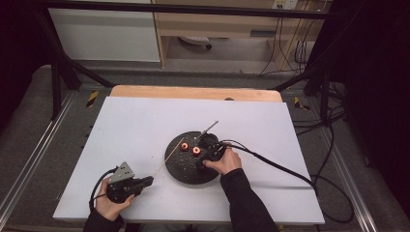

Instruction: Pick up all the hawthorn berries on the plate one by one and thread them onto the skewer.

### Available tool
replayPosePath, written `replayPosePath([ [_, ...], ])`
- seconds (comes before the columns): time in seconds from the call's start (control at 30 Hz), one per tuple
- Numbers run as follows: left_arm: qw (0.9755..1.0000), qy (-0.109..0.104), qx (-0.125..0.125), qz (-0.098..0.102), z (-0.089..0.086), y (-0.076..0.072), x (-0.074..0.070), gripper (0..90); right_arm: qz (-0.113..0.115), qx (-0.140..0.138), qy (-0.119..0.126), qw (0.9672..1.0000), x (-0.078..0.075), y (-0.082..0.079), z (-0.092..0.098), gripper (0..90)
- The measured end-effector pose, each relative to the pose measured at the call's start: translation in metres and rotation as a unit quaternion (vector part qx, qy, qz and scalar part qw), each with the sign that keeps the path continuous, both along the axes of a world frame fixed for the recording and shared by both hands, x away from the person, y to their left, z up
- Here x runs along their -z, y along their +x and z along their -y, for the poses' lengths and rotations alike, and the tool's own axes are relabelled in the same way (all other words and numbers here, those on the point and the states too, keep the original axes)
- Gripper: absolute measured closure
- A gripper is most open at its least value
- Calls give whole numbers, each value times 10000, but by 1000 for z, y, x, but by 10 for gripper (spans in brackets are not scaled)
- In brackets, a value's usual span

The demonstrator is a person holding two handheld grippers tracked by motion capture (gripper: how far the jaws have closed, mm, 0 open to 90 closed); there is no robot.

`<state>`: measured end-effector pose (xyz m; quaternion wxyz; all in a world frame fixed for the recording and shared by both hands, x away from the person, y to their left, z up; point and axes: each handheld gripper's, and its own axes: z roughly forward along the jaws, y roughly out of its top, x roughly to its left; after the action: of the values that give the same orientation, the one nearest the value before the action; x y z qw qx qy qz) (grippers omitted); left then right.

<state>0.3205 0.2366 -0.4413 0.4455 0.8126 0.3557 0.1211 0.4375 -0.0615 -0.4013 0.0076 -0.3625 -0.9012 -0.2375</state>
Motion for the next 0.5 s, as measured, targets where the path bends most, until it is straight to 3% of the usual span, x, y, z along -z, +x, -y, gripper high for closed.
replayPosePath([
  [0.5, 10000, -11, -27, 15, -1, -1, -1, 883, 396, 454, 606, 9963, -21, -10, 15, 622],
])
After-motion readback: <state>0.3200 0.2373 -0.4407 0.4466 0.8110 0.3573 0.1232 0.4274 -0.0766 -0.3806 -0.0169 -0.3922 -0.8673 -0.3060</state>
